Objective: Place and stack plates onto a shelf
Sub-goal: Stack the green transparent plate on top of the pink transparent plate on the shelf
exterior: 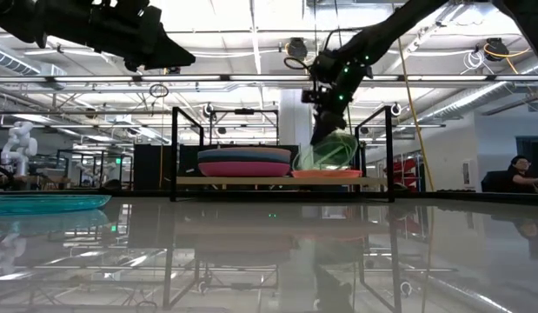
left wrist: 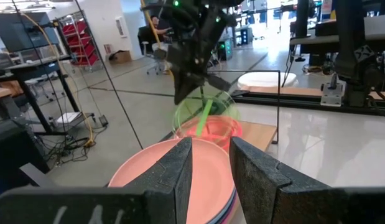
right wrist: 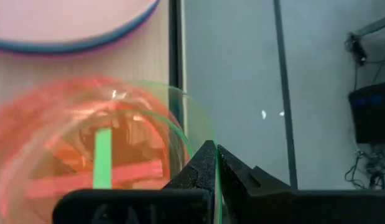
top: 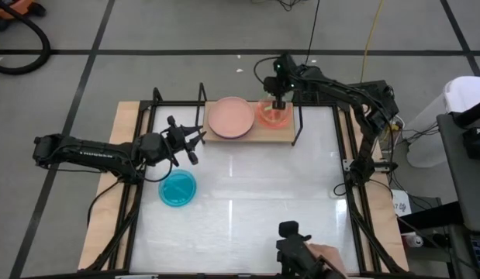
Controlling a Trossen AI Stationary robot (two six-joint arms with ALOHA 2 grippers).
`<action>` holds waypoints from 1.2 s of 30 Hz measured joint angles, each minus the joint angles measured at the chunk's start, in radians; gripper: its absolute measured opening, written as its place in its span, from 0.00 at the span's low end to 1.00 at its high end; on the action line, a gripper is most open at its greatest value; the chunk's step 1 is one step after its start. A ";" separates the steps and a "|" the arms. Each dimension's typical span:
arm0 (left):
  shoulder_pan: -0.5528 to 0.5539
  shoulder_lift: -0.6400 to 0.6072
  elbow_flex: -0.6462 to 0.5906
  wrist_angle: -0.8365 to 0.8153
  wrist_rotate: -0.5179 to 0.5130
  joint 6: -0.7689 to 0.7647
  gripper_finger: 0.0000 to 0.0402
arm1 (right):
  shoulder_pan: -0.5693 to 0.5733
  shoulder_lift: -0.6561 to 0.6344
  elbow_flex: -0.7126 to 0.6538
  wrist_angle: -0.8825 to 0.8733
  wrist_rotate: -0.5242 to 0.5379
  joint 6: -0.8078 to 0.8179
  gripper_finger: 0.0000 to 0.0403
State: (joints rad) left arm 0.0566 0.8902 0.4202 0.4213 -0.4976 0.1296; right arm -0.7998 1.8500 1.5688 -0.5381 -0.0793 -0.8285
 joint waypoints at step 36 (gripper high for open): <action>0.000 0.000 0.000 -0.001 0.002 -0.008 0.28 | 0.017 0.026 -0.077 -0.092 0.002 -0.004 0.00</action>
State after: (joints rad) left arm 0.0566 0.8902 0.4202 0.4206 -0.4961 0.1215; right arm -0.7829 1.8759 1.4919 -0.6302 -0.0772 -0.8327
